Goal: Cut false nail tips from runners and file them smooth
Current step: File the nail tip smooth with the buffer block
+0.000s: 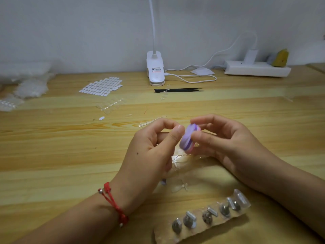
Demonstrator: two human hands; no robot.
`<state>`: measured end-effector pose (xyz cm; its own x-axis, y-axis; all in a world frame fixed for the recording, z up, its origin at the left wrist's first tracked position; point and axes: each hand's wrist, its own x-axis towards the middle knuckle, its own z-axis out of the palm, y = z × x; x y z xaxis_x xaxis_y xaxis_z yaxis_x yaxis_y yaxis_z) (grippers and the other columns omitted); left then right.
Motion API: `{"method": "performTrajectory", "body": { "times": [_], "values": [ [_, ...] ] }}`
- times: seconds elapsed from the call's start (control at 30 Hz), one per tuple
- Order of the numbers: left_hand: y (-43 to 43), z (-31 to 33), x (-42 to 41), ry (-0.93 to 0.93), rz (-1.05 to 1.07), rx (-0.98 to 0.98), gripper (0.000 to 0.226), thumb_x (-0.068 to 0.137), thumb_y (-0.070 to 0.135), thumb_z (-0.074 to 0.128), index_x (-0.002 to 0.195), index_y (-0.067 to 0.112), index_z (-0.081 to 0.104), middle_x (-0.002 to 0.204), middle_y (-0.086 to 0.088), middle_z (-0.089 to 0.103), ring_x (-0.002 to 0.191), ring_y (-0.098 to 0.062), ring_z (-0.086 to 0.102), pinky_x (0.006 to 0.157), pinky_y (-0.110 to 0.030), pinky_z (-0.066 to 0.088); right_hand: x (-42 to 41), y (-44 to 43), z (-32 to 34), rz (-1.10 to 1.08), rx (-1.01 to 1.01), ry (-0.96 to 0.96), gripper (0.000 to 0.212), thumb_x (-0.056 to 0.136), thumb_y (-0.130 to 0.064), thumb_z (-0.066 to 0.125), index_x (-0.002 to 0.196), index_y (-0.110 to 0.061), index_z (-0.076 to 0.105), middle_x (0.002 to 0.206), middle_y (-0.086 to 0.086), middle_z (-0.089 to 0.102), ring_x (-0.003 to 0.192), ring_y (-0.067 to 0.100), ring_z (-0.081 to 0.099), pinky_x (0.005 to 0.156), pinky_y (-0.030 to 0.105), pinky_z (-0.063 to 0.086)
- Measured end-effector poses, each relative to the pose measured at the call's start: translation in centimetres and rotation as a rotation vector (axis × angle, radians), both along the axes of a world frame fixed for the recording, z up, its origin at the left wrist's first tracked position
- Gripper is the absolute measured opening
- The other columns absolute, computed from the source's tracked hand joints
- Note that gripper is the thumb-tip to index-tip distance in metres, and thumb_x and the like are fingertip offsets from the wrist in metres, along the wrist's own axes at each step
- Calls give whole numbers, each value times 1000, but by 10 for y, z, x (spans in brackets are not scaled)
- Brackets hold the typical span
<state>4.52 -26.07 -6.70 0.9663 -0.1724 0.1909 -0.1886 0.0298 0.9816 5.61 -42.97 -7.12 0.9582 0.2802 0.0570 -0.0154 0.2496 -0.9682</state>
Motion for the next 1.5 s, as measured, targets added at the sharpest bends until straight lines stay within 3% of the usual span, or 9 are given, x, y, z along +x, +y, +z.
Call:
{"method": "performTrajectory", "body": {
  "times": [0.07,0.17,0.3,0.63,0.73,1.17,1.3,1.4,1.5],
  "values": [
    [0,0,0,-11,18,-3,15,87,26,56,82,12,59,39,10,36,28,-3,30,33,-9,25,-1,2,1,17,-58,-34,28,61,-18,86,88,-20,77,90,9,71,78,23,73,69,28,57],
    [0,-1,-1,-15,10,10,14,89,23,56,81,12,59,39,9,35,28,-3,30,33,-9,26,2,0,1,-65,55,21,27,57,-19,80,84,-18,78,85,10,70,74,22,73,64,26,58],
    [0,-1,0,-13,18,5,15,91,21,55,83,9,58,38,10,35,28,-2,29,34,-8,25,0,2,2,-1,-12,-6,29,57,-22,80,86,-20,78,87,8,71,76,23,73,64,26,57],
    [1,-1,1,-20,-4,13,16,90,22,55,84,8,59,39,10,36,29,-3,30,34,-9,25,0,0,2,-61,53,31,28,57,-20,79,85,-18,78,83,8,72,73,21,73,62,24,57],
    [1,-1,1,-15,-3,10,16,90,23,55,84,9,60,40,10,36,30,-4,30,35,-9,25,-1,3,3,-29,-14,15,31,55,-22,80,86,-18,78,87,11,70,73,22,72,62,24,57],
    [1,-1,2,-2,17,15,17,87,26,57,83,10,61,39,9,35,30,-4,30,35,-10,26,-1,2,6,-107,125,86,30,58,-17,76,88,-11,75,81,11,72,72,21,72,63,23,57],
    [1,-1,2,-4,18,13,17,87,25,57,82,10,61,40,9,36,31,-4,30,36,-11,28,-2,3,5,-76,67,60,29,57,-19,79,85,-14,78,84,10,72,73,22,73,64,24,57],
    [1,-2,2,11,7,7,17,88,23,57,83,7,60,40,10,35,31,-5,29,37,-10,26,2,-1,2,-135,164,94,29,63,-15,75,91,-9,74,84,10,72,74,19,72,66,24,57],
    [2,-2,3,1,12,9,16,90,21,56,82,7,60,39,10,35,31,-4,30,36,-10,27,0,1,3,-71,58,58,29,60,-20,78,88,-15,77,87,10,73,76,23,73,66,26,58]
  ]
}}
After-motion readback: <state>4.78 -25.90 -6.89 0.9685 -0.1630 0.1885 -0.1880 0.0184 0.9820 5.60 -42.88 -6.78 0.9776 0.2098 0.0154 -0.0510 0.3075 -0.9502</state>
